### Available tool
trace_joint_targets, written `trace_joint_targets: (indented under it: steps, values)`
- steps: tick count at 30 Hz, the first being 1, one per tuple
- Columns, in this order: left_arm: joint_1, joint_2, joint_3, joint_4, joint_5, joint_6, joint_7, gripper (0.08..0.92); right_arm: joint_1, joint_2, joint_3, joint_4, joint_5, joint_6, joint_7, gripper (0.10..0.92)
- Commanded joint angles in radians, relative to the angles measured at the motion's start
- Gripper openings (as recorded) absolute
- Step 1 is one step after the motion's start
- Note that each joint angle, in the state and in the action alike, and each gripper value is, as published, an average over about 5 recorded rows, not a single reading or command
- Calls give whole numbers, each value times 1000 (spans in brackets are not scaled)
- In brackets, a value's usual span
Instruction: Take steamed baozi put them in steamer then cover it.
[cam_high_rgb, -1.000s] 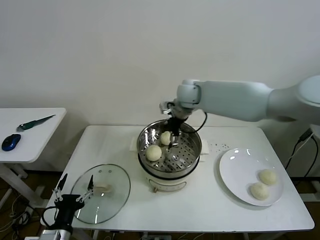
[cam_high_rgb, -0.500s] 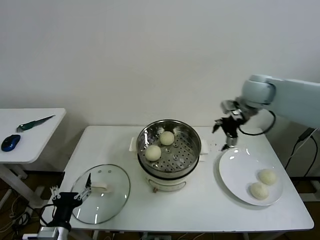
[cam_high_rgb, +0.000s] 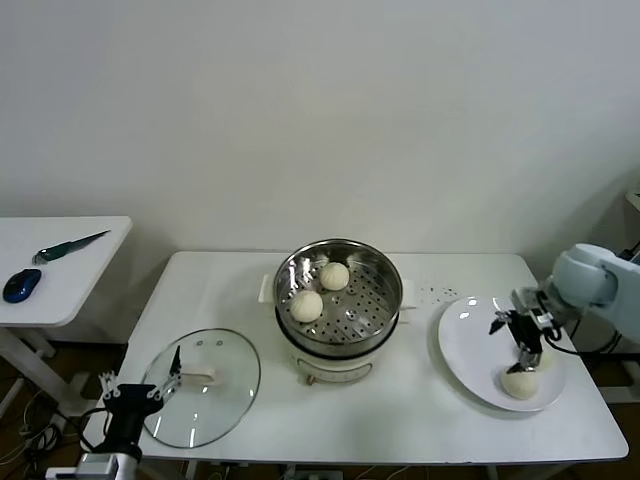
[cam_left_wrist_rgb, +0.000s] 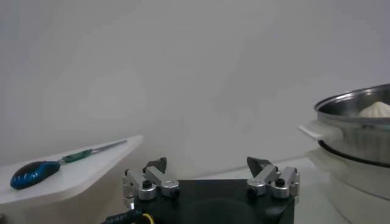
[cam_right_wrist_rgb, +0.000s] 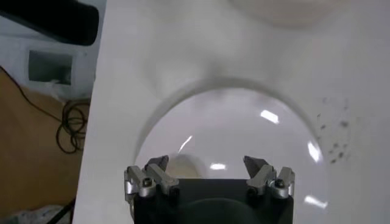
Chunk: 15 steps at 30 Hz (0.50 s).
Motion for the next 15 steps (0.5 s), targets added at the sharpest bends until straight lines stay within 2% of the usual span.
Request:
trace_joint_targets:
  steps: [1, 15]
  values:
    - [2, -7, 1, 1, 14, -1, 0, 823, -268, -24, 207, -83, -137, 15, 0, 823]
    - [6, -5, -10, 9, 16, -2, -2, 823, -254, 44, 192, -145, -141, 15, 1, 823]
